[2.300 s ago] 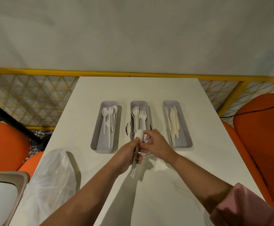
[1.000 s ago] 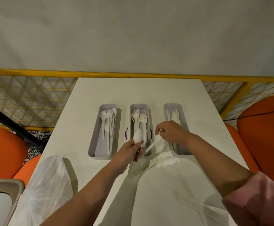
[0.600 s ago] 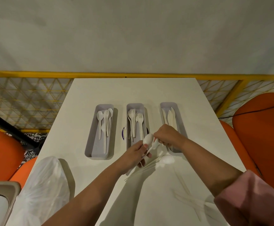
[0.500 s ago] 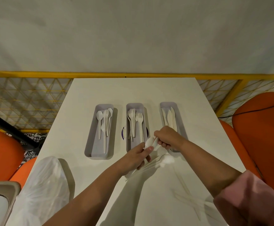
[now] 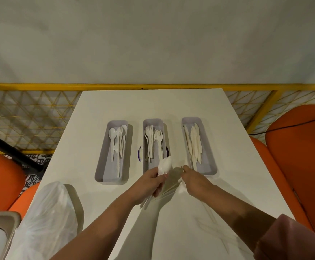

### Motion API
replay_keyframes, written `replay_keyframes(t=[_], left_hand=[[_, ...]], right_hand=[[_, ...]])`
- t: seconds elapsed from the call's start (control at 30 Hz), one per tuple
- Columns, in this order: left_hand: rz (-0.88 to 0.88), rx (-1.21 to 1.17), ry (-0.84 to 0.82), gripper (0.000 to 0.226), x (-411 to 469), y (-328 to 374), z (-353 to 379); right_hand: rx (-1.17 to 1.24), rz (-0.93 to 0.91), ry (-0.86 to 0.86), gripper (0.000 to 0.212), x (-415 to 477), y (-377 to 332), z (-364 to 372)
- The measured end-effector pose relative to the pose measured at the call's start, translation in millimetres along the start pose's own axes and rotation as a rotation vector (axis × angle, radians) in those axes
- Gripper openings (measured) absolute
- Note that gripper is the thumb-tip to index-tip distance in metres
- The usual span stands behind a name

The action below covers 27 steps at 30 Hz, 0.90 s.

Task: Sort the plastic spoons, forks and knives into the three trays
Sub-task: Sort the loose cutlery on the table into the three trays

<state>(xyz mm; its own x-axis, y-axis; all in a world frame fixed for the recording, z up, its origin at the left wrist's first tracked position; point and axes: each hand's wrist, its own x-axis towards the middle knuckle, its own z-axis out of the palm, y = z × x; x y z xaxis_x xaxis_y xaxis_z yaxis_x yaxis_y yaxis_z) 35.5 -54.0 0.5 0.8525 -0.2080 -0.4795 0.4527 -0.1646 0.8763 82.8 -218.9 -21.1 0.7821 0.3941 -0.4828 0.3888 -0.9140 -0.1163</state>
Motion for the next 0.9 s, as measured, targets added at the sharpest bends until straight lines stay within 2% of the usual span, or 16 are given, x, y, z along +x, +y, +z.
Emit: replay_keyframes(t=[0.1,0.23,0.37,0.53,0.63,0.77,0.9], left_hand=[[-0.020,-0.027,0.005,0.011,-1,2,0],[-0.029,-0.024,0.012,0.004,-2,4,0],[-0.052,-0.041,0.010,0.009,-2,5,-1],[-0.033,-0.019,0.003,0.006,-4,4,-3],[-0.032,-0.008,0.025,0.008,-4,4,-7],[-0.004,-0.011,0.048,0.011,-5,7,-13],[0.012,0.004,0.050,0.010,-6,11,-15]], right_hand=[[-0.087,-0.019,-0.020,0.045,0,4,4],[-0.143,-0.035,-0.011,0.045,1,5,9],[-0.203,-0.058,-0.026,0.045,0,4,7],[-0.240,-0.066,-0.175,0.044,1,3,1],[-0.178,-0.079,-0.206,0.039,-7,-1,-13],[0.019,-0.139,-0.070,0.026,-18,-5,-41],[0.172,-0.296,-0.060,0.024,-23,-14,-72]])
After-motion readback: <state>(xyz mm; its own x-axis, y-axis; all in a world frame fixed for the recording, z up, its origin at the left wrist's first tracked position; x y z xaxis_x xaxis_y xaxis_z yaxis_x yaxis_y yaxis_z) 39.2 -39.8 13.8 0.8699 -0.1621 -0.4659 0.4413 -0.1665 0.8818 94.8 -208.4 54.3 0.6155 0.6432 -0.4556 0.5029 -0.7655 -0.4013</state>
